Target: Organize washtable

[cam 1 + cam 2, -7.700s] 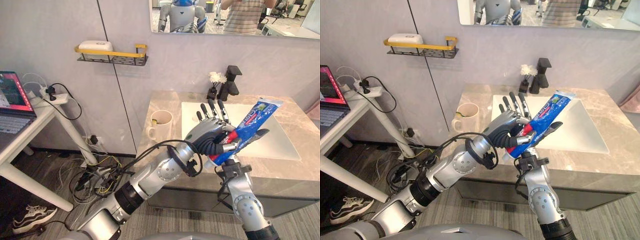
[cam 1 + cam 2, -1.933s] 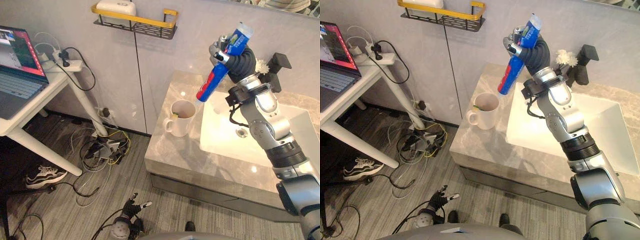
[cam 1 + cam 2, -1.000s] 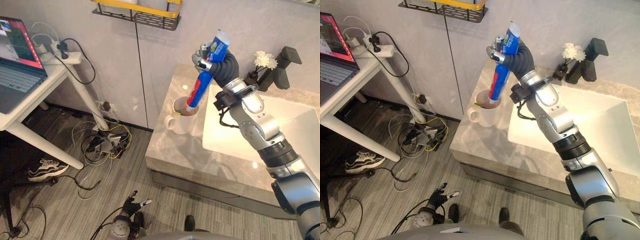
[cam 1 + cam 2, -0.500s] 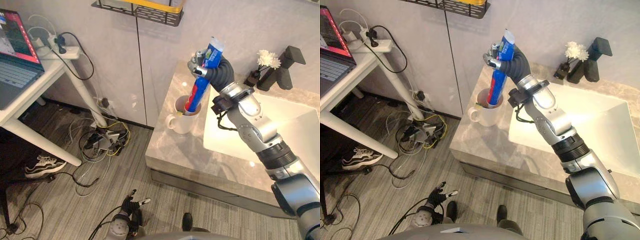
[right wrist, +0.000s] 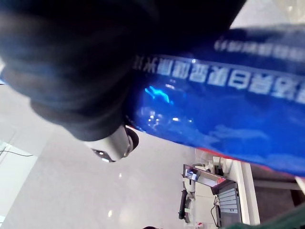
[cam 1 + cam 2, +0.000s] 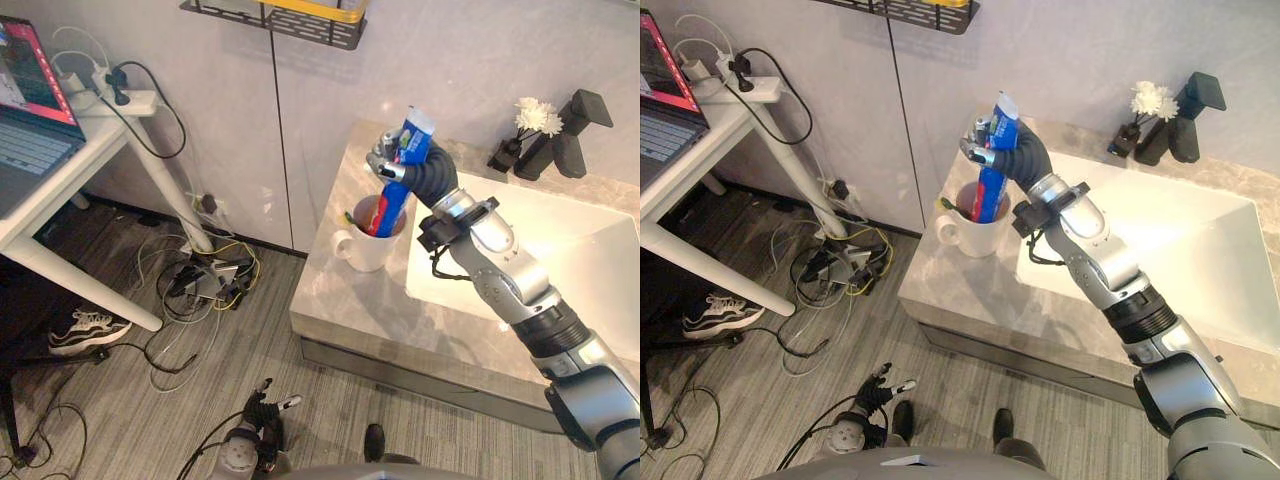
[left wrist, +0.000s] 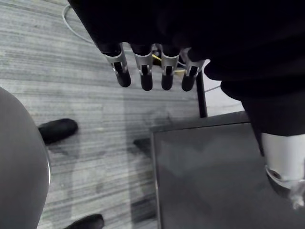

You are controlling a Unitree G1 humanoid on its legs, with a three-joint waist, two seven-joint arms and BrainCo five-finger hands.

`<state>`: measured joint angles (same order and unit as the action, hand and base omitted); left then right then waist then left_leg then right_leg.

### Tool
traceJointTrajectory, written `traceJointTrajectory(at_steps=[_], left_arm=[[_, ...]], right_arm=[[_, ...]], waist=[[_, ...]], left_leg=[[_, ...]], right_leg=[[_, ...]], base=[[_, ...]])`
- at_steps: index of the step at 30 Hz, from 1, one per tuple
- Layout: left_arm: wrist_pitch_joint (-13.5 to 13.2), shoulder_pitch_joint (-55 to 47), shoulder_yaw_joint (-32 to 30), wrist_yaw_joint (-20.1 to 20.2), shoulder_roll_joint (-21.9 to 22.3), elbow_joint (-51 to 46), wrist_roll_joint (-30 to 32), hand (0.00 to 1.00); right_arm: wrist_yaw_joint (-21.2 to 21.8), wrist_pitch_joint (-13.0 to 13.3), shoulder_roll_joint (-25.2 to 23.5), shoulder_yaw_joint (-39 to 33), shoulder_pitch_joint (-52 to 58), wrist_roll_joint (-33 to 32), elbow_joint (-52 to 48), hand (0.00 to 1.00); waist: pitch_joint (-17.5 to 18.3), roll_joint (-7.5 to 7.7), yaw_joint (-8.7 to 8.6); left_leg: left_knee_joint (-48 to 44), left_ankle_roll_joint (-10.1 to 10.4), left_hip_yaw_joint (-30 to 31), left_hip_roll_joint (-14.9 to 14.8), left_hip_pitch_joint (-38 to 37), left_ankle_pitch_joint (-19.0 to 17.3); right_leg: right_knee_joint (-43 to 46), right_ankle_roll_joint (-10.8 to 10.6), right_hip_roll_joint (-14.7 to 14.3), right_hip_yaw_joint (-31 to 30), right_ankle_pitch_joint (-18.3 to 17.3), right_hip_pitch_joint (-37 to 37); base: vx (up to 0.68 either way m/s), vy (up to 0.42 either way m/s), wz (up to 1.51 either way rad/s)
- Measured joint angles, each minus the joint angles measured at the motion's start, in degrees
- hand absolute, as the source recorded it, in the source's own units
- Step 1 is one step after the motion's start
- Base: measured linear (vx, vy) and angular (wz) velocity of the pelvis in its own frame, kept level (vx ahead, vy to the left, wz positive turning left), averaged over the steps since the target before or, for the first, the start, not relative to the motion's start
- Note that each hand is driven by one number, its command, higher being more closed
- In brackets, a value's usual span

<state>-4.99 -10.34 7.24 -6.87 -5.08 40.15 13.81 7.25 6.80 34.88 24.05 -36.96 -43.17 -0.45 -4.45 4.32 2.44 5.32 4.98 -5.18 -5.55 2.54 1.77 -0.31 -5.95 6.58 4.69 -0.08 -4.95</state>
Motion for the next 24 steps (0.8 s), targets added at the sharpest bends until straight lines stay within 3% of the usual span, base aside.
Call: traceJointTrajectory(at_steps=[6, 7, 24], left_arm=[[0.0, 0.0, 0.02, 0.02, 0.01, -0.01, -0.02, 0.0], [0.0, 0.0, 0.02, 0.02, 0.01, -0.02, -0.01, 0.0], [0.09, -0.01, -0.01, -0.01, -0.02, 0.0, -0.04, 0.0]], right_arm=[[0.35, -0.05, -0.13, 0.58, 1.71, 1.86, -0.1, 1.0], [0.36, -0.05, -0.18, 0.58, 2.07, 2.14, -0.11, 0.0], [0.04, -0.94, -0.44, -0.45, 3.17, 2.26, -3.63, 0.0]], waist=[[0.0, 0.02, -0.05], [-0.01, 0.02, -0.05], [0.09, 0.39, -0.24]], left_leg=[[0.0, 0.0, -0.01, -0.01, 0.0, 0.0], [0.0, 0.0, -0.01, -0.01, 0.01, 0.0], [0.01, 0.01, -0.07, -0.1, -0.45, 0.01]], right_leg=[[0.0, 0.0, -0.02, -0.01, 0.0, -0.01], [0.0, 0.0, -0.02, -0.01, 0.0, -0.01], [0.27, 0.01, -0.12, -0.29, 0.0, 0.14]], base=[[0.0, 0.0, 0.0], [0.0, 0.0, 0.0], [0.0, 0.0, -0.01]])
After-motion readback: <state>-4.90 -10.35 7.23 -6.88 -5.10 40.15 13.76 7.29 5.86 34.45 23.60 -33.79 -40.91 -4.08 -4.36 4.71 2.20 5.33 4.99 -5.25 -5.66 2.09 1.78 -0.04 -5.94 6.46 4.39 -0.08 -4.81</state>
